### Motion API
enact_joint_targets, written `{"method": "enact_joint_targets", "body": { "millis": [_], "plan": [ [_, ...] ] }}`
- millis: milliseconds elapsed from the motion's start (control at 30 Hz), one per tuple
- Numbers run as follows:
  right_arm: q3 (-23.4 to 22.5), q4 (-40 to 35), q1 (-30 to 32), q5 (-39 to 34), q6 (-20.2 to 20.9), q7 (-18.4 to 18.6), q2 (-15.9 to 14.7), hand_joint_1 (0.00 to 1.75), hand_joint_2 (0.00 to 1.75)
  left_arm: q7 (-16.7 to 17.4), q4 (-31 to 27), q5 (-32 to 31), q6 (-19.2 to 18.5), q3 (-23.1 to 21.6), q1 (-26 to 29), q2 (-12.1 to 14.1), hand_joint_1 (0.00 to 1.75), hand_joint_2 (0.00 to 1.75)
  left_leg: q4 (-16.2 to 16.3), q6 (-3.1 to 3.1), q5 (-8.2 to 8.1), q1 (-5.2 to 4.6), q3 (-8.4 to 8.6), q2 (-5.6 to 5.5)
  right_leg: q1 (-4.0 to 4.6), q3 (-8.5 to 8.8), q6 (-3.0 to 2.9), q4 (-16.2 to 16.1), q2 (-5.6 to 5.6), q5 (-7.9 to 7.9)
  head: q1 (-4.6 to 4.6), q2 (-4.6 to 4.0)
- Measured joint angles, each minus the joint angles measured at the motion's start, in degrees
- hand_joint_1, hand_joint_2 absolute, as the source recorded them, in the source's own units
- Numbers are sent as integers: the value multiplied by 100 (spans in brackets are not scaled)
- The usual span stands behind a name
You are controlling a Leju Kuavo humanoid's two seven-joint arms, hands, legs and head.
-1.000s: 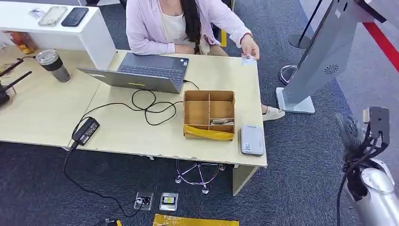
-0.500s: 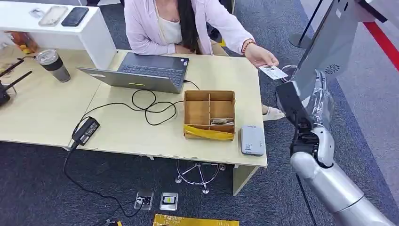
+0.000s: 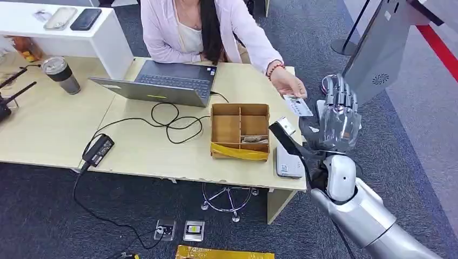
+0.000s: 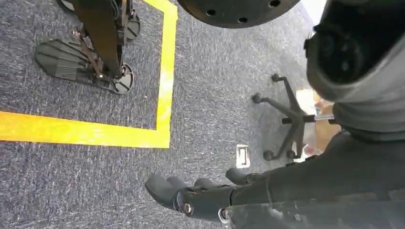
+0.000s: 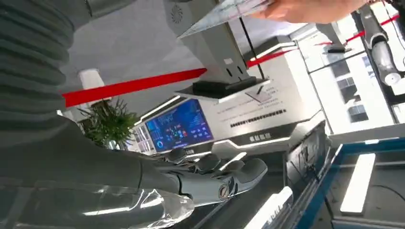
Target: Pass the card to the sensor for recognition and then transmit it.
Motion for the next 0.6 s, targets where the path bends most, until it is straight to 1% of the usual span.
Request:
{"method": "enact_joint_targets", "body": {
  "millis": [233, 267, 433, 600],
  "plan": [
    [5, 136, 20, -296, -9, -78, 138, 0, 175, -2, 0, -53, -31, -73, -1, 4, 0, 0, 0, 0, 0, 0, 0, 1, 0, -2, 0, 0, 3, 0, 0, 0],
    [-2, 147, 28, -375, -9, -103, 164, 175, 175, -4, 0, -55, -33, -73, -1, 5, 0, 0, 0, 0, 0, 0, 0, 1, 0, -2, 0, 0, 3, 0, 0, 0],
    [-113, 232, 58, -639, -11, -223, 319, 175, 175, -7, 0, -53, -22, -75, -1, 5, 0, 0, 0, 0, 0, 0, 0, 1, 0, -2, 0, 0, 3, 0, 0, 0],
    [-227, 278, 121, -681, -11, -328, 411, 175, 175, -7, 0, -55, 20, -75, 0, 5, 0, 0, 0, 0, 0, 0, 0, 1, 0, -2, 0, 0, 2, 0, 0, 0]
  ]
}}
